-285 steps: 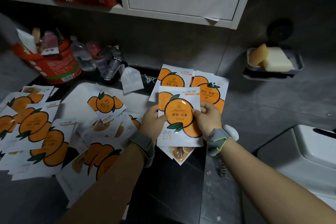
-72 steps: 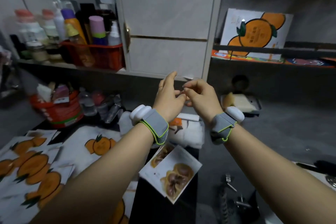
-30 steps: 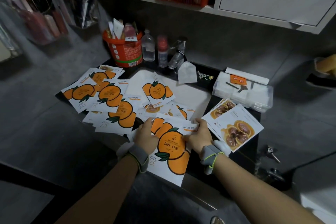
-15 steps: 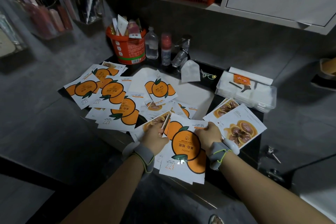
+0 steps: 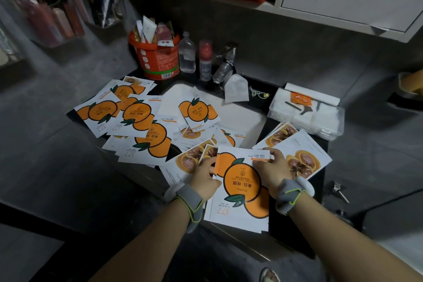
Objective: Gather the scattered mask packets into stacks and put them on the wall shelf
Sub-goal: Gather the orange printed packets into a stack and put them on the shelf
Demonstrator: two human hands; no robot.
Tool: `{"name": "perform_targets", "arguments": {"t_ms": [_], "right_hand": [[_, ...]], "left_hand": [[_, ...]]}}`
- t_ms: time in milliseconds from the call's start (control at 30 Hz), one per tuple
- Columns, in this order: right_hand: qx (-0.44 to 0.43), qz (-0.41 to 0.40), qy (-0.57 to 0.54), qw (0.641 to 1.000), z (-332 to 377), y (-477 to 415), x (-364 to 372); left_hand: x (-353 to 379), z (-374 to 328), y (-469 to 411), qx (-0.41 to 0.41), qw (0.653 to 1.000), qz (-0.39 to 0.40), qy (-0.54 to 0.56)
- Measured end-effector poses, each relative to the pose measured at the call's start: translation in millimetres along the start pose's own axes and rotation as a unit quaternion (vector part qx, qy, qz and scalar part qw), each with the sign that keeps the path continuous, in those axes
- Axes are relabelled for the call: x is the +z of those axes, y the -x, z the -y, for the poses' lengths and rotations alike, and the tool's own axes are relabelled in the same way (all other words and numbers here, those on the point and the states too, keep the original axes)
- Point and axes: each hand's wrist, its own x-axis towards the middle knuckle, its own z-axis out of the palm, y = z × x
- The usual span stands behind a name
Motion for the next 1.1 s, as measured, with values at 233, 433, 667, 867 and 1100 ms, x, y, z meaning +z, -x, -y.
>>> {"name": "perform_targets", "arguments": {"t_ms": [233, 433, 667, 867, 1100], "right_hand": [[0.04, 0.165, -0.045, 0.985, 4, 10, 1], [0.027, 0.221, -0.055, 0.973, 3, 15, 22], [0.016, 0.249, -0.069, 0.966, 16, 13, 50], [0.001, 0.269, -0.082, 0.96, 31, -2, 71], [0.011, 0.295, -0.094, 0.951, 51, -26, 97]], "left_hand": [[-19, -14, -5, 0.014, 0.993, -0.059, 0.099], [-38, -16, -4, 0.016, 0.99, -0.09, 0.105], [-69, -20, 6, 0.024, 0.991, -0.119, 0.061], [-89, -16, -4, 0.001, 0.988, -0.15, 0.044], [-109, -25, -12, -0.041, 0.975, -0.22, -0.007]]}}
